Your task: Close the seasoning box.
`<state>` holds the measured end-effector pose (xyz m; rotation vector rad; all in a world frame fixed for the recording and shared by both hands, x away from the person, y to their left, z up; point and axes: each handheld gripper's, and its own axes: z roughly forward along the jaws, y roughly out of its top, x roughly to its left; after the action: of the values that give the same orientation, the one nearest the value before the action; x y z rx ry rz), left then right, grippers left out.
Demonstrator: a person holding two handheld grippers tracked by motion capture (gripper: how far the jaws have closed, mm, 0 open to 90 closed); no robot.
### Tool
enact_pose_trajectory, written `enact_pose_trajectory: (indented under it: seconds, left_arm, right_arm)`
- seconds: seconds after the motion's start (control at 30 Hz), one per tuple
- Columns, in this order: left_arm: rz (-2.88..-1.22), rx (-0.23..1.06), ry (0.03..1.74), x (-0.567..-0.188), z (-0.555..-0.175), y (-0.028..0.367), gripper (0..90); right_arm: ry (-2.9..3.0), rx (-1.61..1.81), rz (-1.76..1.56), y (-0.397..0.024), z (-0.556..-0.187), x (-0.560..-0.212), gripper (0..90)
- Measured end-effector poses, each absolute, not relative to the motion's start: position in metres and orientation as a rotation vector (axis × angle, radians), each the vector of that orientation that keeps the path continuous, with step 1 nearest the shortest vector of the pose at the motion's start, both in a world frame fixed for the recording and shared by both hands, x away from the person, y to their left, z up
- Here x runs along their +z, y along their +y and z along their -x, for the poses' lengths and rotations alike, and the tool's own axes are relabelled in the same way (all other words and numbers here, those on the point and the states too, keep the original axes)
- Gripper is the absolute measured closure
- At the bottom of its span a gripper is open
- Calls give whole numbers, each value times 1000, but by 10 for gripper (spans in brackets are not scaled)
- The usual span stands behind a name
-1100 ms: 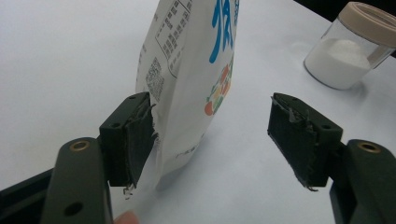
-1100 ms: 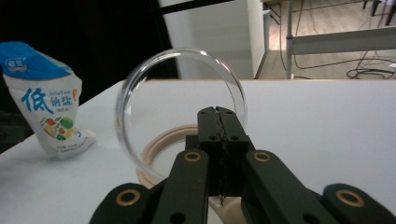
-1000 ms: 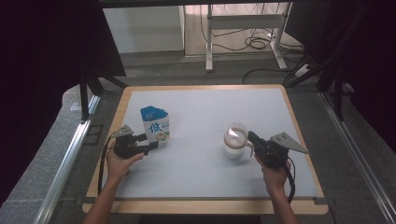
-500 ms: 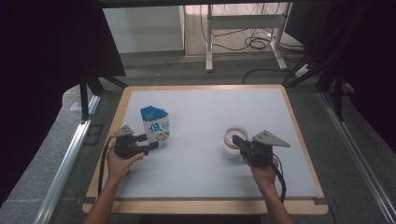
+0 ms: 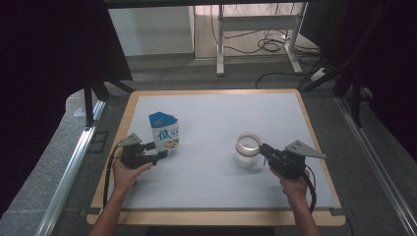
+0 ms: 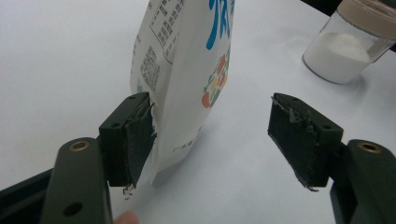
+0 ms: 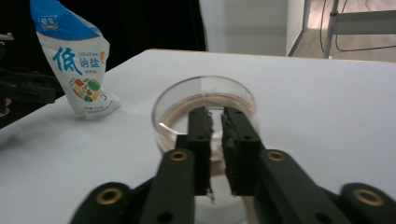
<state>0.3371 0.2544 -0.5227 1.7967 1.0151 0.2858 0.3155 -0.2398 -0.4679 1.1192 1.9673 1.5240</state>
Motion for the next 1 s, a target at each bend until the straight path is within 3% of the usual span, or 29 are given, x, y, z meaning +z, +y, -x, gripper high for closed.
enact_pose_trajectory:
  seconds: [0.4,0.7,1.0]
  left_arm:
    - [-1810,278,1015,-529,-333,255,302]
    - [-1808,274,1019,-531,-332,254,301]
    - [-1809,272,1019,-532,-332,253,300]
  right_arm:
    - [1932,1459,-1203,-291,-318,-488,478]
    - [1952,1372,-1296,-305,-326,-513,439]
    - [1953,1360,-1283,-302,-326,-514,430]
